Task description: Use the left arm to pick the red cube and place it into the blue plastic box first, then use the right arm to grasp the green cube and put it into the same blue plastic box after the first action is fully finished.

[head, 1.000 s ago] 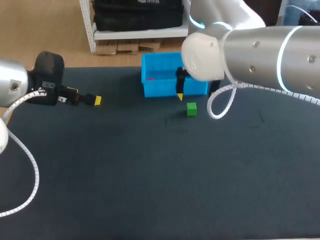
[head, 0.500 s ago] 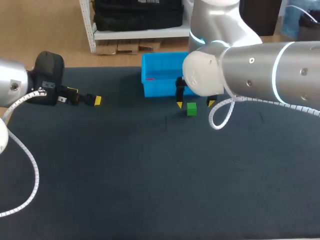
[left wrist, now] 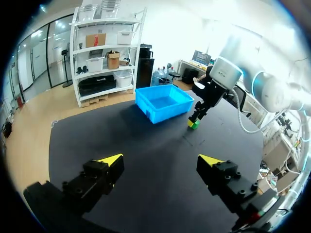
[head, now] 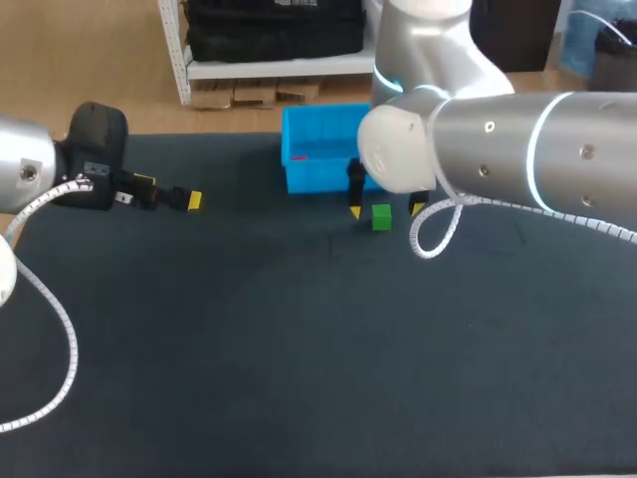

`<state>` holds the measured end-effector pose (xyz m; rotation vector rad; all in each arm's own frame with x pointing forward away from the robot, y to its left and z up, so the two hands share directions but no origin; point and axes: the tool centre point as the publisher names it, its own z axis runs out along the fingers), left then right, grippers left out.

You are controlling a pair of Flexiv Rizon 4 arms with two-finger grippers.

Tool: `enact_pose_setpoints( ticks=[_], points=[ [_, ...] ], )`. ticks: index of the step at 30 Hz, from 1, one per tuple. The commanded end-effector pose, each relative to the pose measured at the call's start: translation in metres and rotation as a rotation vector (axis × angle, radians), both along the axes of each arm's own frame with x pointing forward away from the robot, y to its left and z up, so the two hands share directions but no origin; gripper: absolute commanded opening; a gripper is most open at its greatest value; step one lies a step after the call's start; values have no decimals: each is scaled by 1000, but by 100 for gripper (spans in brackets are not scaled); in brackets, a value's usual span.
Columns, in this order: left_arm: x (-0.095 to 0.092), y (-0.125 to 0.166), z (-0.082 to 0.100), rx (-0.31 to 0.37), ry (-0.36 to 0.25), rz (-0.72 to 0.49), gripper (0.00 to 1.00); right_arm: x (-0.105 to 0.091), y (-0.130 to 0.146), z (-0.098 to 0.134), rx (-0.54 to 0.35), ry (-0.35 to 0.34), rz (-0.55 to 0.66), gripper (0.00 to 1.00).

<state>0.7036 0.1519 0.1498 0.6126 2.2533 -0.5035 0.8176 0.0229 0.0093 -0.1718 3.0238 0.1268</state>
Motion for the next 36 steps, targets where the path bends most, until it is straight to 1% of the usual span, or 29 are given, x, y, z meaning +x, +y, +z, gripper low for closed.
enact_pose_setpoints(
  ticks=[1,7,8,9,10,28,36],
  points=[
    [0,1,-2,-8,-6,-5,100,3,3,-4,-3,12,3,100],
    [0,1,-2,-8,-6,-5,100,1,3,-6,-11,11,4,100],
    [0,1,-2,-8,-6,-5,100,1,2,-6,-13,10,3,45],
    [0,1,-2,-8,-6,-5,100,0,2,-6,-17,9,2,25],
    [0,1,-2,-8,-6,-5,100,0,2,-6,-18,8,1,0],
    [0,1,-2,-8,-6,-5,100,-6,3,-1,-32,4,1,0],
    [0,1,-2,-8,-6,-5,100,-10,2,15,-39,-24,-8,0]
  ],
)
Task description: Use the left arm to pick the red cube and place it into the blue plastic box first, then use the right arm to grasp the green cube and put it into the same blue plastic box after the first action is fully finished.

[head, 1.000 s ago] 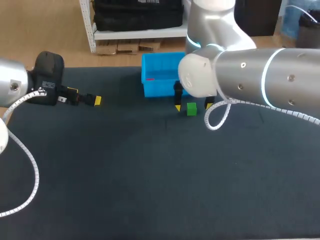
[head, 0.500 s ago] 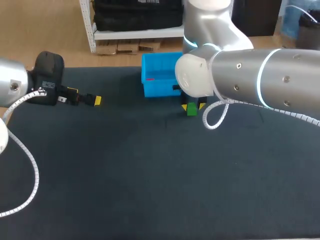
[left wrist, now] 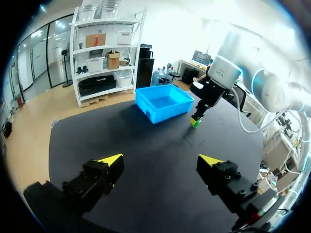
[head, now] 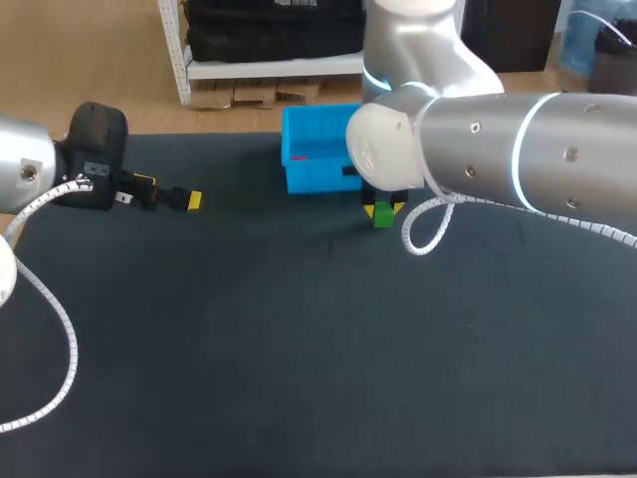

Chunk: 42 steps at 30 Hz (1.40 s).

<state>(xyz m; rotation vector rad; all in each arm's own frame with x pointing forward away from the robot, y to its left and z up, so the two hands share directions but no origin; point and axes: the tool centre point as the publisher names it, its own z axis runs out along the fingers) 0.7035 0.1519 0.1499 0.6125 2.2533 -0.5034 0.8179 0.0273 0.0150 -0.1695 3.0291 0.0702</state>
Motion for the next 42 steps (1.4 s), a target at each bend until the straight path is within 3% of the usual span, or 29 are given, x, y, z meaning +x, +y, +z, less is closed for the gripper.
enact_pose_setpoints(
  ticks=[1,19,31,36,42],
  points=[
    [0,1,-2,-8,-6,-5,100,-10,-2,12,-3,-32,-4,0],
    [0,1,-2,-8,-6,-5,100,-3,1,109,-77,-262,17,0],
    [0,1,-2,-8,-6,-5,100,-4,5,112,-64,-318,23,0],
    [0,1,-2,-8,-6,-5,100,11,0,112,-53,-330,30,0],
    [0,1,-2,-8,-6,-5,100,43,-5,113,-46,-351,53,0]
  ],
)
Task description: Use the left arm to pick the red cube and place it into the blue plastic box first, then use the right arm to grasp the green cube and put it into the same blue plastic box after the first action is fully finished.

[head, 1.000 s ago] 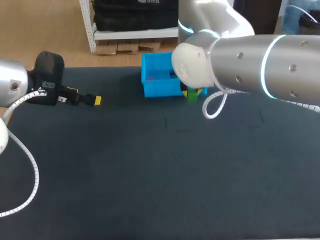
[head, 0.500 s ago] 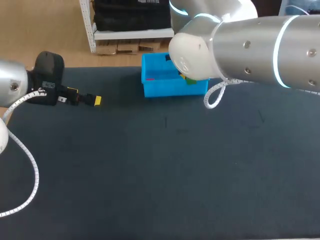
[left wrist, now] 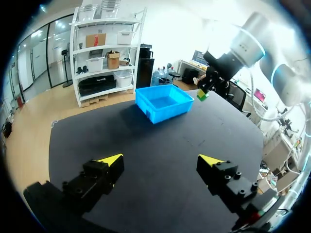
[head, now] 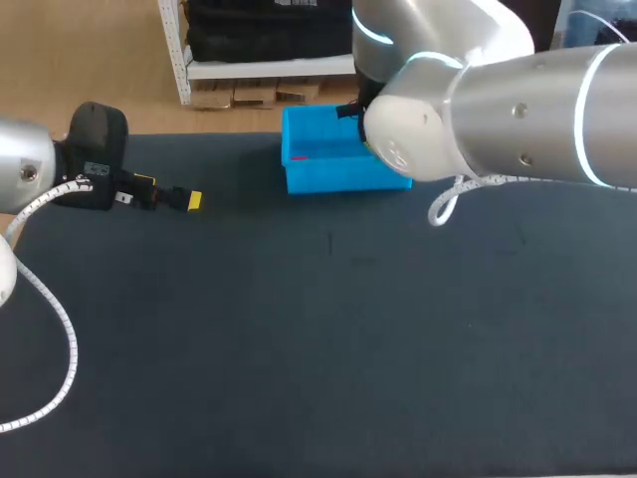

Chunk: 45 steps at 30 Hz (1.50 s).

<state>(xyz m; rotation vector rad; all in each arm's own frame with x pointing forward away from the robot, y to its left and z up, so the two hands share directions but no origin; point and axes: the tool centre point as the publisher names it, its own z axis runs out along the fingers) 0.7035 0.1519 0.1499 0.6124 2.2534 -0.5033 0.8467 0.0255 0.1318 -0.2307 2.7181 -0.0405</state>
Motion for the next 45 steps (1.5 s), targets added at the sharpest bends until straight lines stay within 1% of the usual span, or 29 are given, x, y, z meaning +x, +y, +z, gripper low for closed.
enact_pose_setpoints(
  ticks=[1,7,13,19,26,35,40,41,42,45],
  points=[
    [0,1,-2,-8,-6,-5,100,20,-4,-4,15,-40,12,0],
    [0,1,-2,-8,-6,-5,100,58,-4,-6,34,-50,48,0],
    [0,1,-2,-8,-6,-5,100,93,3,-9,58,-66,85,0],
    [0,1,-2,-8,-6,-5,100,119,11,-15,88,-61,115,0],
    [0,1,-2,-8,-6,-5,100,130,16,-29,135,-43,126,0],
    [0,1,-2,-8,-6,-5,100,131,13,-30,154,-35,121,0],
    [0,1,-2,-8,-6,-5,100,130,15,-33,168,-4,126,0],
    [0,1,-2,-8,-6,-5,100,130,16,-34,172,3,128,82],
    [0,1,-2,-8,-6,-5,100,130,17,-35,173,7,132,100],
    [0,1,-2,-8,-6,-5,100,129,20,-33,171,9,135,100]
  ],
)
